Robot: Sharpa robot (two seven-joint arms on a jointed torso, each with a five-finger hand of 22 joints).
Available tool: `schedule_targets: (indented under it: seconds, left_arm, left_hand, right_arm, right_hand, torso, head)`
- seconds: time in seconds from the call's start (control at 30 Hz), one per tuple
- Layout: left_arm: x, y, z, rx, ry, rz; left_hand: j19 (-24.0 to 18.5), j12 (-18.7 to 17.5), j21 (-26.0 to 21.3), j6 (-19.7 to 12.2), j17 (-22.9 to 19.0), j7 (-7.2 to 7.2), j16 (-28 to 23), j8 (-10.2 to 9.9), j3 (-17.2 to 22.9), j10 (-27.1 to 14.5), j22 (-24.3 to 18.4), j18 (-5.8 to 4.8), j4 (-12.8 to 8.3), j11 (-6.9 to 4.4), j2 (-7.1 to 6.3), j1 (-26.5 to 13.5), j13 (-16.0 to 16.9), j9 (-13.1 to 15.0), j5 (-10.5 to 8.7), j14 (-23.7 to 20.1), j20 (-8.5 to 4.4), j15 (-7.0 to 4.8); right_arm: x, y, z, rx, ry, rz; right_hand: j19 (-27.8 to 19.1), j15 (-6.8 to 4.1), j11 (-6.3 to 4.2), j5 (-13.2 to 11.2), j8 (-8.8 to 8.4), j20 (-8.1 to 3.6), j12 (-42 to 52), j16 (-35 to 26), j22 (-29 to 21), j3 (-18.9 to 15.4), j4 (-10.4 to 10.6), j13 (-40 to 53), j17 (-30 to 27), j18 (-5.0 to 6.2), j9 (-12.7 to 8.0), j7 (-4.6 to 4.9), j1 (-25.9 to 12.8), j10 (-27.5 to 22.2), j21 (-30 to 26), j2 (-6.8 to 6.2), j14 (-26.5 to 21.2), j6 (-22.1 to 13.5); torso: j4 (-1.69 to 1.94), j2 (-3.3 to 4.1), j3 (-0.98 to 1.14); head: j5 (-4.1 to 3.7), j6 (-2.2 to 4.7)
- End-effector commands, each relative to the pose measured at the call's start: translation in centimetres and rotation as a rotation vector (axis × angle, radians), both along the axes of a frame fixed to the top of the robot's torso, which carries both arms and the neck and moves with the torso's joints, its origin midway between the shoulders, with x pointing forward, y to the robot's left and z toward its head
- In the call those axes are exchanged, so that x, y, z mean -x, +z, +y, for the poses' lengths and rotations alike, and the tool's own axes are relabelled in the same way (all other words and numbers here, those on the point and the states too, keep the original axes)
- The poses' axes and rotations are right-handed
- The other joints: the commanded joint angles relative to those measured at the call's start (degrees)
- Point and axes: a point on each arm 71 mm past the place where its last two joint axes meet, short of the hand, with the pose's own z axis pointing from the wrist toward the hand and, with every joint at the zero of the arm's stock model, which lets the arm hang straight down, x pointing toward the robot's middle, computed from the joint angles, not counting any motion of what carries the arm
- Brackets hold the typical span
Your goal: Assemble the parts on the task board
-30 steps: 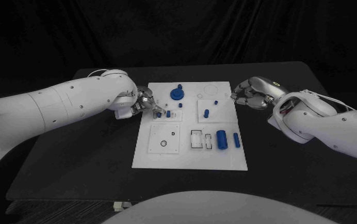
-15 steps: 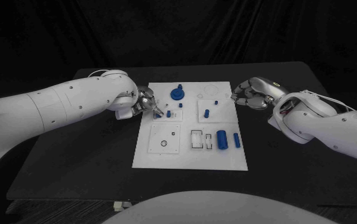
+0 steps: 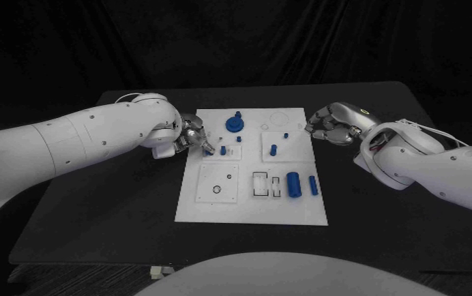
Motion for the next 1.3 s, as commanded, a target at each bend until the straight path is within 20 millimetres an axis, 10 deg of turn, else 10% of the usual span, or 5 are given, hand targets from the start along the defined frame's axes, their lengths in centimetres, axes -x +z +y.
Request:
schedule_targets:
  seconds: [0.03, 0.43, 1.3]
  left_arm:
    - [0.1, -0.1, -0.3, 0.029, 0.005, -0.032]
    - [0.5, 0.7, -0.1, 0.051, -0.001, -0.052]
    - [-0.6, 2.5, -0.4, -0.159, -0.167, 0.202]
  left_hand:
    - [-0.2, 0.2, 0.0, -0.1, 15.1, 0.22, 0.4, 0.4, 7.5, 6.0, 11.2, 0.8, -6.2, 0.2, -0.66, -0.3, 15.1, 0.5, 1.34, 5.9, 0.11, 0.19]
    - [-0.4, 0.2, -0.1, -0.2, 15.1, 0.48, 0.4, 1.2, 14.1, 6.0, 11.1, 0.88, -6.7, 0.36, -1.68, -2.5, 15.1, 1.7, 4.57, 5.9, 0.24, 0.29]
    - [-2.5, 0.2, -2.3, -1.4, 15.1, 0.62, 0.4, 2.0, 17.7, 6.0, 10.4, 1.41, -7.9, 0.72, -3.79, -5.4, 15.1, 3.5, -1.52, 5.9, 0.74, 0.76]
  right_arm:
    - [0.0, -0.2, 0.0, 0.008, -0.01, 0.012]
    - [0.0, -0.2, -0.2, 0.008, -0.013, 0.011]
    - [0.0, -0.2, -0.1, -0.003, -0.019, 0.017]
  right_hand:
    - [0.4, -0.44, -0.45, 0.3, -0.37, 0.49, -0.2, -0.3, 10.5, 0.3, -0.1, -0.8, 0.0, 0.72, -0.1, 0.03, 0.2, 2.1, -0.4, 0.17, 3.3, 0.1]
    - [0.4, -0.44, -0.45, 0.3, -0.37, 0.49, -0.2, -0.3, 10.5, 0.3, -0.1, -0.8, 0.0, 0.72, -0.1, 0.03, 0.2, 2.1, -0.4, 0.17, 3.3, 0.1]
    - [0.4, -0.43, -0.43, 0.3, -0.4, 0.5, -0.3, -0.4, 10.4, 0.5, -0.2, -0.9, -0.2, 0.77, -0.1, 0.05, 0.3, 2.0, -0.6, 0.14, 3.2, 0.0]
  torso:
    - [0.0, 0.01, 0.01]
    - [0.01, -0.02, 0.02]
    - [-0.04, 0.01, -0.01]
  head:
    - [0.03, -0.01]
    - [-0.18, -0.01]
    - [-0.26, -0.01]
